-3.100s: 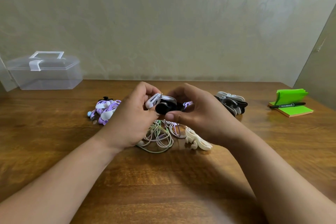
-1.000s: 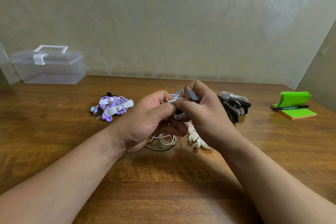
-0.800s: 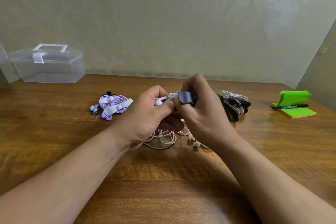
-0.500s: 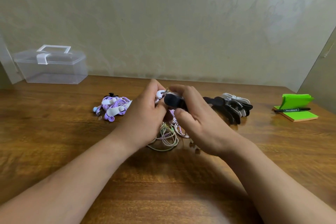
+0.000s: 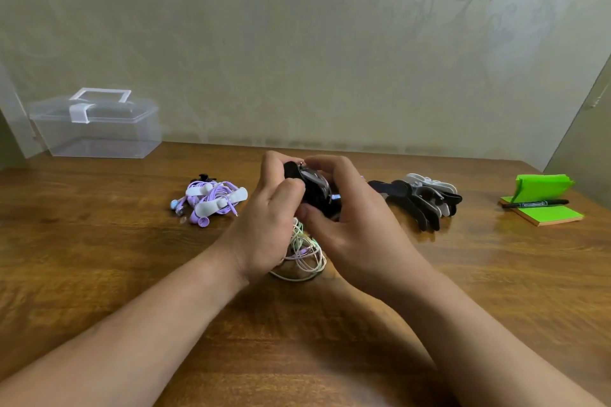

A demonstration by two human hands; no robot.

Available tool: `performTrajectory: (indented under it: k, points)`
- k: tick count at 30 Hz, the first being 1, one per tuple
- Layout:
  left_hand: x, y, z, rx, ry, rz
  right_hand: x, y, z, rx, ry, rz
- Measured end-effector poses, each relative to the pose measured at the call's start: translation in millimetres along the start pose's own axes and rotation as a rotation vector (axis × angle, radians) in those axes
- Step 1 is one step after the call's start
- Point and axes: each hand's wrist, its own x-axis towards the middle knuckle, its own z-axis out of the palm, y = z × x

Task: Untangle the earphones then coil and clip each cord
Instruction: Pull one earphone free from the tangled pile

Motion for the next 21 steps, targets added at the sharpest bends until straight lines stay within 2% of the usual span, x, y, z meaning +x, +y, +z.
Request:
performTrajectory:
  k: [2, 6, 18, 21]
  points:
    - [2, 1, -1, -0.022, 0.017, 0.011, 0, -4, -6, 0.07, -0.019, 0.0]
    - [2, 3, -1, 0.008, -0.001, 0.032, 6, -1, -15, 0.063, 0.112, -0.032]
    - [-1, 2, -1, -0.041, -0.18, -0.113, 6, 8, -19, -0.056, 0.09, -0.012]
    - [0, 0, -4, -0.075, -0.167, -0.155, 6, 9, -23, 0.02, 0.04, 0.006]
